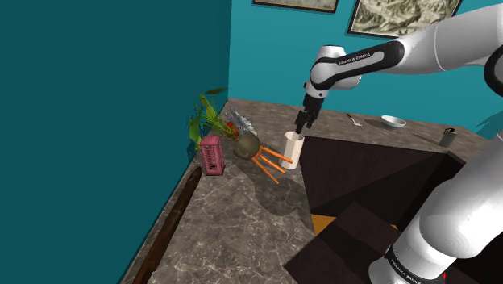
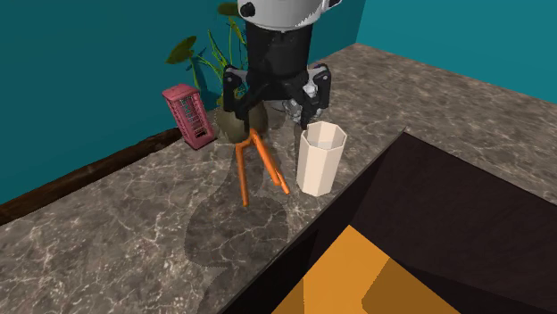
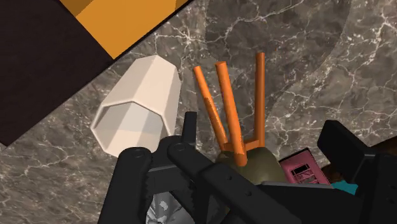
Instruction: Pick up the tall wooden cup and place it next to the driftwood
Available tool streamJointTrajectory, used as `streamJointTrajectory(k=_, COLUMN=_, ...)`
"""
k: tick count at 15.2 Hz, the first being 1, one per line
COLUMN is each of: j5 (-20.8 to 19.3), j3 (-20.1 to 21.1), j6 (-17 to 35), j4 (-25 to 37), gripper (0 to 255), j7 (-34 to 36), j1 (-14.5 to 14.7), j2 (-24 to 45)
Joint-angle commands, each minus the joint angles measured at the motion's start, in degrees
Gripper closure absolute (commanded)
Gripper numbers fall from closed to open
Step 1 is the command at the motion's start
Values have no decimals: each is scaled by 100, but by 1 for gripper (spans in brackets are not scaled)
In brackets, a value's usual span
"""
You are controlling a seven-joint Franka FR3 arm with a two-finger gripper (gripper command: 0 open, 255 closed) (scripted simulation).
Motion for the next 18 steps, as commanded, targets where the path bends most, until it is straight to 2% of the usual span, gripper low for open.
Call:
streamJointTrajectory(k=1, j5=39, j3=-48, j6=222, j4=207, gripper=0, j7=-107, j1=-21, j2=445)
streamJointTrajectory(k=11, j5=315, j3=-133, j6=734, j4=1775, gripper=0, j7=-547, j1=-256, j2=2631)
streamJointTrajectory(k=18, j5=390, j3=-96, j6=1103, j4=1666, gripper=0, j7=-595, j1=-285, j2=2897)
